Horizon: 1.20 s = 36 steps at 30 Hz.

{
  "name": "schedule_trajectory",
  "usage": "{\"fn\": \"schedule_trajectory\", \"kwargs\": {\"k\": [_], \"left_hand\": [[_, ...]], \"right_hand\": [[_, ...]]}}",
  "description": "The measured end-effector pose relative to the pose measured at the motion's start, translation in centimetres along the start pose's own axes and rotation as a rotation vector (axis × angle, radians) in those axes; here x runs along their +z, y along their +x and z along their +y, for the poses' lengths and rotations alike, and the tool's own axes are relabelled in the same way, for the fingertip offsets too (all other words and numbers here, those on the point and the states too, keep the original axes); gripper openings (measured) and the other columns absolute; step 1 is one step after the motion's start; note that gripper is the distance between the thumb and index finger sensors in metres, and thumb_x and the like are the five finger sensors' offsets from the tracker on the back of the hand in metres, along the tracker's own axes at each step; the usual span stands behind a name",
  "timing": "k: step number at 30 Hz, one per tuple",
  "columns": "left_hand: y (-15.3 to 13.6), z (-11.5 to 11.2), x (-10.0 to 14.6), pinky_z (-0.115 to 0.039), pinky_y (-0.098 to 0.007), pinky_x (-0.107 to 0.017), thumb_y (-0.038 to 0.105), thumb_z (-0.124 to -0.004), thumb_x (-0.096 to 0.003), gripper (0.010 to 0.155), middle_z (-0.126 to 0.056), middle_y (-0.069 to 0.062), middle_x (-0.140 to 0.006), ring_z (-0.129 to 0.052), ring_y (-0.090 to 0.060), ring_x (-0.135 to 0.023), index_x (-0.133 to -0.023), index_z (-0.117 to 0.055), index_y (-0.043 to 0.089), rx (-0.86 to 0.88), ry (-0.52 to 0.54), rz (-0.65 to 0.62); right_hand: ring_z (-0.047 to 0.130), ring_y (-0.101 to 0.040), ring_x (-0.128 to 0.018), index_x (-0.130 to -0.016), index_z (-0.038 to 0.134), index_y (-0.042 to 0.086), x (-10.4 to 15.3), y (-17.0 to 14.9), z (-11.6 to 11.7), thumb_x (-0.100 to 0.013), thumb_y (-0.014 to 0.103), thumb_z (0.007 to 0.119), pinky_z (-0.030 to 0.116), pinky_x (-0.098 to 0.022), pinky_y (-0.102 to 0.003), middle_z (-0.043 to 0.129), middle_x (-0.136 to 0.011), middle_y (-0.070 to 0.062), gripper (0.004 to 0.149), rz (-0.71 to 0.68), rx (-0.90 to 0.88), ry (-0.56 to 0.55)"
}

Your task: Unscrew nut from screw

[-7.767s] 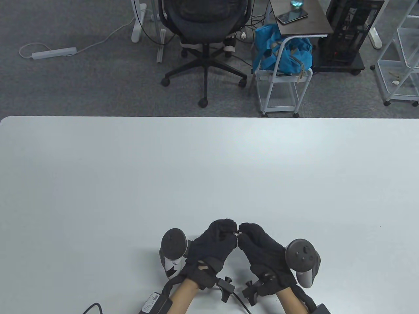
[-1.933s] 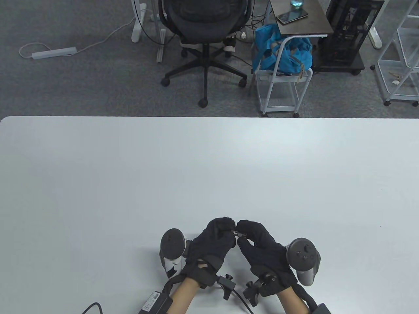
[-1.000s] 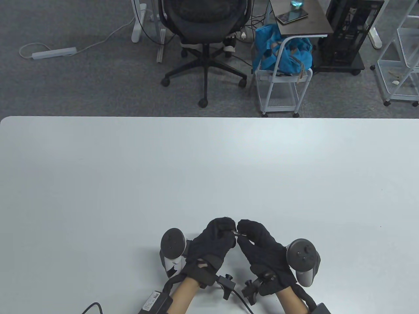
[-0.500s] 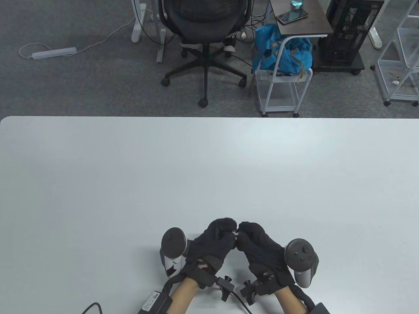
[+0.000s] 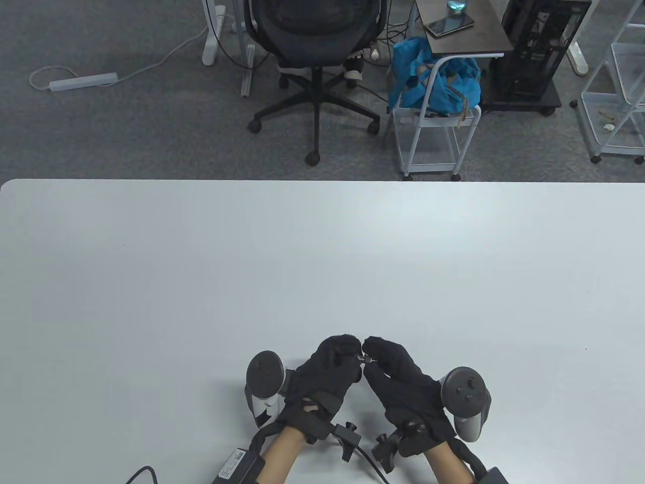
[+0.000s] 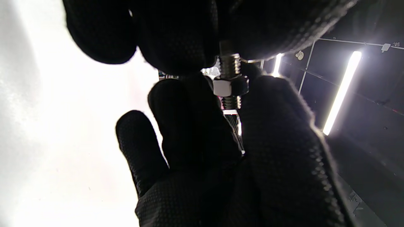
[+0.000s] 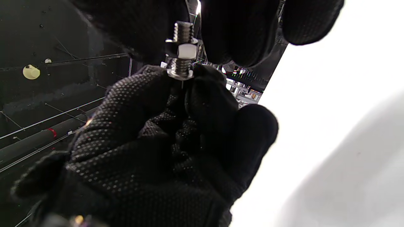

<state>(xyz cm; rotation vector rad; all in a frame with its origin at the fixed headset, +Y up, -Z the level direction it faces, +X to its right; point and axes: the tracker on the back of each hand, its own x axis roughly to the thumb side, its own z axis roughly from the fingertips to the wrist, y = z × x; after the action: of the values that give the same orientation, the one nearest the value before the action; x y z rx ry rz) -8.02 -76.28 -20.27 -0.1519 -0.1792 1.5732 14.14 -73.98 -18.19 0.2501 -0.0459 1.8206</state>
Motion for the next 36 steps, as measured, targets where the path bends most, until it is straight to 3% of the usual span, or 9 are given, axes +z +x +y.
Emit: {"fn": "schedule_trajectory", "kwargs": {"k": [4,6,9,15,21,26,28,31,36], "left_hand": [[0.1,-0.2,0.0,-0.082,-0.055,-0.053,0.038,-0.084,-0.048,0.048,-0.087,-0.015,-0.084,-0.097,-0.023,-0.054,-0.093,-0.077,0.024,-0.024,-0.01,-0.021],[0.1,-0.3,0.0,-0.082,-0.055,-0.053,0.038,-0.084,-0.048,0.048,-0.087,-0.015,-0.085,-0.096,-0.023,-0.054,-0.093,-0.077,0.024,-0.032,-0.011,-0.022],[0.2,-0.3,0.1,-0.082,-0.055,-0.052,0.038,-0.084,-0.0479,0.048,-0.087,-0.015,-0.085,-0.096,-0.023,-0.054,-0.093,-0.077,0.024,-0.03,-0.013,-0.019],[0.2,-0.2,0.1,-0.082,-0.055,-0.052,0.038,-0.084,-0.048,0.048,-0.087,-0.015,-0.084,-0.096,-0.023,-0.053,-0.093,-0.077,0.024,-0.021,-0.011,-0.011],[0.2,-0.3,0.1,-0.082,-0.055,-0.052,0.038,-0.084,-0.0482,0.048,-0.087,-0.015,-0.084,-0.096,-0.023,-0.054,-0.093,-0.076,0.024,-0.023,-0.02,-0.01],[0.0,-0.1,0.1,-0.082,-0.055,-0.052,0.038,-0.084,-0.048,0.048,-0.087,-0.015,-0.084,-0.096,-0.023,-0.054,-0.093,-0.077,0.024,-0.014,0.0,0.002],[0.0,-0.1,0.0,-0.082,-0.055,-0.053,0.038,-0.084,-0.0482,0.048,-0.087,-0.015,-0.085,-0.096,-0.023,-0.054,-0.093,-0.076,0.024,-0.007,-0.003,0.003],[0.1,-0.2,0.1,-0.082,-0.055,-0.053,0.038,-0.084,-0.0481,0.048,-0.087,-0.015,-0.085,-0.096,-0.023,-0.054,-0.093,-0.076,0.024,-0.017,-0.007,-0.007],[0.1,-0.3,0.1,-0.082,-0.055,-0.052,0.038,-0.084,-0.048,0.048,-0.087,-0.015,-0.085,-0.096,-0.023,-0.054,-0.093,-0.076,0.024,-0.026,-0.014,-0.01]], "right_hand": [[0.084,-0.045,-0.071,-0.105,0.063,0.008,0.1,-0.7,0.0,-0.056,0.052,0.068,0.067,-0.057,-0.067,0.081,-0.088,-0.02,0.066,0.08,0.073,-0.001],[0.093,-0.039,-0.057,-0.097,0.072,0.007,0.0,-0.8,0.0,-0.056,0.051,0.068,0.074,-0.052,-0.064,0.091,-0.073,-0.013,0.06,0.076,0.042,0.01],[0.095,-0.034,-0.052,-0.094,0.073,0.005,0.0,-0.5,0.1,-0.055,0.045,0.072,0.077,-0.051,-0.061,0.093,-0.067,-0.01,0.056,0.06,0.04,-0.013],[0.093,-0.033,-0.061,-0.099,0.069,0.012,0.0,0.1,-0.1,-0.053,0.037,0.079,0.077,-0.055,-0.059,0.089,-0.076,-0.009,0.054,-0.005,0.07,-0.02],[0.095,-0.032,-0.058,-0.097,0.072,0.014,0.1,0.2,-0.2,-0.053,0.036,0.078,0.078,-0.054,-0.058,0.091,-0.072,-0.009,0.05,-0.024,0.084,-0.053],[0.081,-0.04,-0.079,-0.101,0.069,0.023,-0.1,0.1,-0.2,-0.053,0.03,0.08,0.068,-0.061,-0.064,0.074,-0.094,-0.016,0.049,-0.014,0.052,0.01],[0.078,-0.042,-0.081,-0.104,0.065,0.023,-0.1,0.0,-0.1,-0.053,0.032,0.081,0.066,-0.062,-0.065,0.071,-0.097,-0.018,0.054,-0.005,0.029,0.019],[0.074,-0.046,-0.083,-0.11,0.055,0.014,0.0,-0.5,0.1,-0.055,0.047,0.073,0.063,-0.061,-0.067,0.066,-0.1,-0.022,0.066,0.045,0.052,0.025],[0.093,-0.037,-0.053,-0.095,0.072,0.004,0.0,-0.9,0.0,-0.056,0.047,0.07,0.075,-0.051,-0.063,0.092,-0.069,-0.013,0.058,0.095,0.021,0.038]]}}
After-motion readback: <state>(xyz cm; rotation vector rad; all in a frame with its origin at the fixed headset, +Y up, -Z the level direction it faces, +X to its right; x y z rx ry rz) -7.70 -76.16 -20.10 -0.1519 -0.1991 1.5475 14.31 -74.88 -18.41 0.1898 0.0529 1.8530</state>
